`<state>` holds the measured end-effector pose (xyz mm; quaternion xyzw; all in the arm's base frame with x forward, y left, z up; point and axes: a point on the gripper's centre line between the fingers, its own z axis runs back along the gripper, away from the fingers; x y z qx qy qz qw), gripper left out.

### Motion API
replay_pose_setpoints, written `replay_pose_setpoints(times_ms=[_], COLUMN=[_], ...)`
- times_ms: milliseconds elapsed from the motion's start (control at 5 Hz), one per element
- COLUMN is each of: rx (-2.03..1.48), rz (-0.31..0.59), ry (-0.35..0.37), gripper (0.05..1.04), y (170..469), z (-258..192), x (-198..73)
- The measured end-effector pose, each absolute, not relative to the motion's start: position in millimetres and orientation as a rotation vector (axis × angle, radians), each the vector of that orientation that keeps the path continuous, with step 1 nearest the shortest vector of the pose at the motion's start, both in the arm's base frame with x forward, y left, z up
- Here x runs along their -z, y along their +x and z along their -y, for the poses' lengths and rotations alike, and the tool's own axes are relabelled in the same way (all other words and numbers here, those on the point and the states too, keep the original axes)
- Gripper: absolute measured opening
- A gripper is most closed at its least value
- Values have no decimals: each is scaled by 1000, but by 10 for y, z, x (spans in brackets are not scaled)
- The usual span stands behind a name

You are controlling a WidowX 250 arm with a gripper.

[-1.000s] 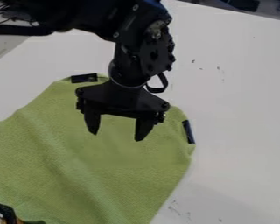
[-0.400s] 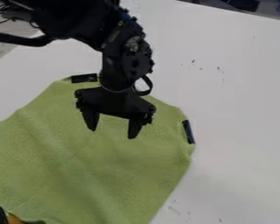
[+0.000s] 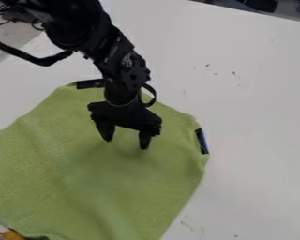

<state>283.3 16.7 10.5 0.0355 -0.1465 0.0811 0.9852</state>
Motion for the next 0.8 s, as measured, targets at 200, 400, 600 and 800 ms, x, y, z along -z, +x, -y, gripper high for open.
replay_pose_setpoints(times_ms=[200, 400, 600, 800], rx=[-160, -144, -150, -172], rz=[310, 319, 341, 349], ry=[44, 35, 36, 27], gripper=[1000, 1000, 1000, 1000], y=[2952, 3053, 3261, 3474], z=[-187, -181, -192, -192], x=[-75, -70, -67, -67])
